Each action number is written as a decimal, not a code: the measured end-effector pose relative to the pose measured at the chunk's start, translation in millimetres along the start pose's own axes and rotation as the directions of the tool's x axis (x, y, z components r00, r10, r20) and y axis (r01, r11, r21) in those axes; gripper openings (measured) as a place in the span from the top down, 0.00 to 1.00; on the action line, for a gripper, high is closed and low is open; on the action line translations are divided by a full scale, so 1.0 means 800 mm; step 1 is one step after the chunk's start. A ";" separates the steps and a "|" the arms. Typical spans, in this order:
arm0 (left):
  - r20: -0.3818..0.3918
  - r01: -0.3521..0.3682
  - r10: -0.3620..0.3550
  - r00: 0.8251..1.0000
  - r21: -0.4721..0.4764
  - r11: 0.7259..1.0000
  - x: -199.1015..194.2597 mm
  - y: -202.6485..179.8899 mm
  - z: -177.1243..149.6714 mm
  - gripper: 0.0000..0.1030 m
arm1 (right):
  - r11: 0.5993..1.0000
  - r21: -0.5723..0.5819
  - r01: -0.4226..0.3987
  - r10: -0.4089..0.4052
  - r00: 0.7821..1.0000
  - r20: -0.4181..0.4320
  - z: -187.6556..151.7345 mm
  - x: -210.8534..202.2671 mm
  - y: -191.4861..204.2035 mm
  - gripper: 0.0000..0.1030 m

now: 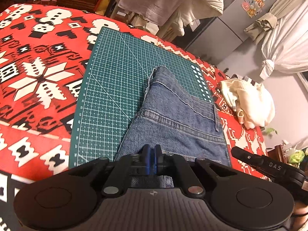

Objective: Fold clothes
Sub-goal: 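Press the folded shorts flat with both grippers, then pull the folded hem back off the waistband with both grippers, unfolding the shorts, then open both grippers and smooth the unfolded shorts flat on the mat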

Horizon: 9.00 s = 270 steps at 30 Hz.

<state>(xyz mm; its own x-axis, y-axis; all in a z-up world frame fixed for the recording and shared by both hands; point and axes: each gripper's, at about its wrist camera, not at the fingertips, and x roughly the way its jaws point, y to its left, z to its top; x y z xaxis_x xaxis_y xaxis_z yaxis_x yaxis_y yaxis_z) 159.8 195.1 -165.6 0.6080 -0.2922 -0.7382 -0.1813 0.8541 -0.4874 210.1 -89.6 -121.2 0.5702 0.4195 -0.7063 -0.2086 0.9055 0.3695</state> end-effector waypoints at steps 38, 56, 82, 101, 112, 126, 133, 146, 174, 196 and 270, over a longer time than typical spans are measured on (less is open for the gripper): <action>0.015 0.020 -0.021 1.000 0.087 0.996 -0.004 -0.032 0.050 0.98 | 0.981 -0.116 -0.157 0.148 0.986 -0.081 0.047 -0.008 0.052 0.97; -0.069 0.071 -0.071 0.995 0.003 0.997 0.074 -0.016 0.075 0.97 | 0.970 -0.164 -0.180 0.146 0.969 -0.200 0.054 0.115 0.080 1.00; -0.025 0.041 -0.041 0.999 0.008 0.999 0.082 -0.010 0.084 0.97 | 0.986 -0.144 -0.084 0.062 0.986 -0.152 0.047 0.074 0.016 1.00; -0.020 0.041 -0.041 0.999 -0.024 0.999 0.071 -0.012 0.090 0.98 | 0.993 -0.104 -0.051 0.037 0.991 -0.132 0.043 0.048 0.003 1.00; -0.022 0.060 -0.060 0.998 0.011 0.998 0.047 -0.007 0.068 0.98 | 0.991 -0.115 -0.067 0.053 0.991 -0.123 0.062 0.059 0.002 0.97; 0.019 0.032 -0.034 0.999 0.106 0.994 0.039 -0.018 0.068 0.98 | 0.986 -0.168 0.004 -0.024 0.993 -0.116 0.052 0.061 0.008 0.97; -0.004 0.039 -0.039 0.999 0.120 0.992 0.008 -0.018 0.049 0.98 | 0.970 -0.240 -0.039 0.011 0.993 -0.119 0.032 0.024 0.021 0.96; -0.024 -0.002 0.005 1.000 0.128 0.992 0.021 0.003 0.016 0.97 | 0.960 -0.277 -0.037 0.000 0.991 -0.134 0.006 0.041 0.014 0.98; -0.031 -0.030 0.034 0.999 0.112 0.993 -0.052 0.017 -0.069 0.98 | 0.947 -0.320 -0.014 -0.040 0.986 -0.160 -0.069 -0.036 0.019 0.98; -0.009 -0.143 0.147 0.989 0.187 0.972 -0.125 0.027 -0.167 0.98 | 0.944 -0.330 0.025 -0.076 0.987 -0.143 -0.153 -0.129 -0.002 0.97; 0.112 -0.240 0.225 0.968 0.142 0.960 -0.153 0.042 -0.177 0.97 | 0.962 -0.267 0.053 -0.056 0.998 -0.005 -0.178 -0.144 -0.022 0.92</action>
<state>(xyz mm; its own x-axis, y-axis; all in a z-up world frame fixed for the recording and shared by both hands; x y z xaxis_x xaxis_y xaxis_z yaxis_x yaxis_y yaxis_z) -30.2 199.1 -157.6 0.6340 -0.0421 -0.7721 -0.2107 0.9513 -0.2249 34.7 -145.2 -132.2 0.5767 0.3685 -0.7291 -0.3826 0.9104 0.1575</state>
